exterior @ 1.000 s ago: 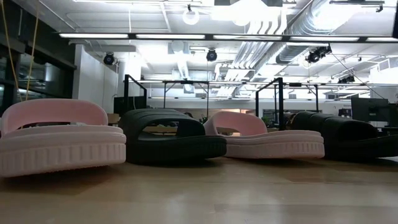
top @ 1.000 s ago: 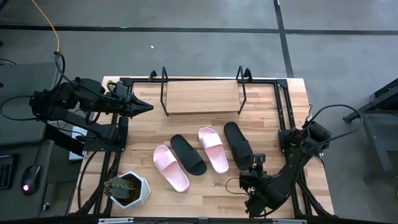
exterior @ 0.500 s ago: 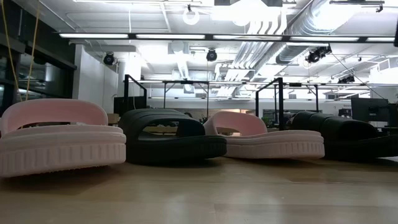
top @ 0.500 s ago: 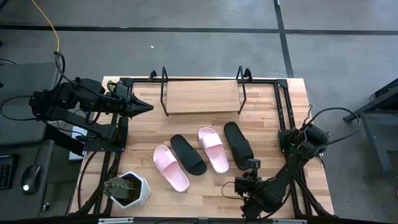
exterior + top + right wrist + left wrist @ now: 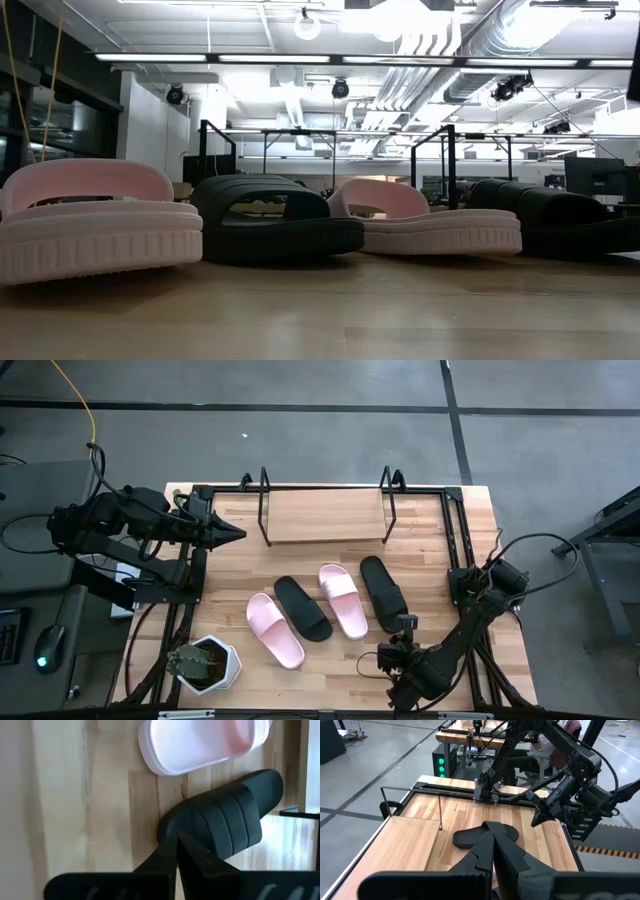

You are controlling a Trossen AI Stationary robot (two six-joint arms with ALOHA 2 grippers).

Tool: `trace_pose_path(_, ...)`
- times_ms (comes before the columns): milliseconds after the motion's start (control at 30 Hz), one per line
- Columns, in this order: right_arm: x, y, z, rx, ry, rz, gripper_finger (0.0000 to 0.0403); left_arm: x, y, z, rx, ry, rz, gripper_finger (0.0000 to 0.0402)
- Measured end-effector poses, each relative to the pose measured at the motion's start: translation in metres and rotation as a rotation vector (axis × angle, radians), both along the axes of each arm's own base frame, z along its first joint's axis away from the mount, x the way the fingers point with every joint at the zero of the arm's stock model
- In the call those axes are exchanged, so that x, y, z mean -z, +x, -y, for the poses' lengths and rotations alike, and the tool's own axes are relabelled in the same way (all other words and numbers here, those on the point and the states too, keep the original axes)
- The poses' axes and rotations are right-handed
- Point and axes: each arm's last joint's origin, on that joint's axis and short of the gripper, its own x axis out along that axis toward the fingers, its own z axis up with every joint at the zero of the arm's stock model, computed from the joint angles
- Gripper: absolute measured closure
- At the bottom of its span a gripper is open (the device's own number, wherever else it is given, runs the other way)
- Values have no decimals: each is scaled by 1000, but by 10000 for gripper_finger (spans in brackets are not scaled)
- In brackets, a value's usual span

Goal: Pick and place slides into the shelf
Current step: Put the right black slide on the shelf

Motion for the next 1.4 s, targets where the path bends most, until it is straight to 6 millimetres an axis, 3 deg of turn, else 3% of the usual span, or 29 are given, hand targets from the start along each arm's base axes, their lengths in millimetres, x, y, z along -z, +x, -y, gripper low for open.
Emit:
trace_pose_path(367, 22, -8, 10, 16, -74, -25, 292, 0, 0, 0, 0, 0, 0, 401)
trace_pose_path(567, 36, -14, 19, 7, -148, -40, 261, 0, 0, 0, 0, 0, -3, 401)
trace_pose_path(1100, 70, -27, 44, 4, -300, -36, 251, 1, 0, 0, -1, 1, -13, 401)
trace_pose_path(1400, 75, -19, 53, 14, -329, 27, 251, 1, 0, 0, -2, 1, -14, 401)
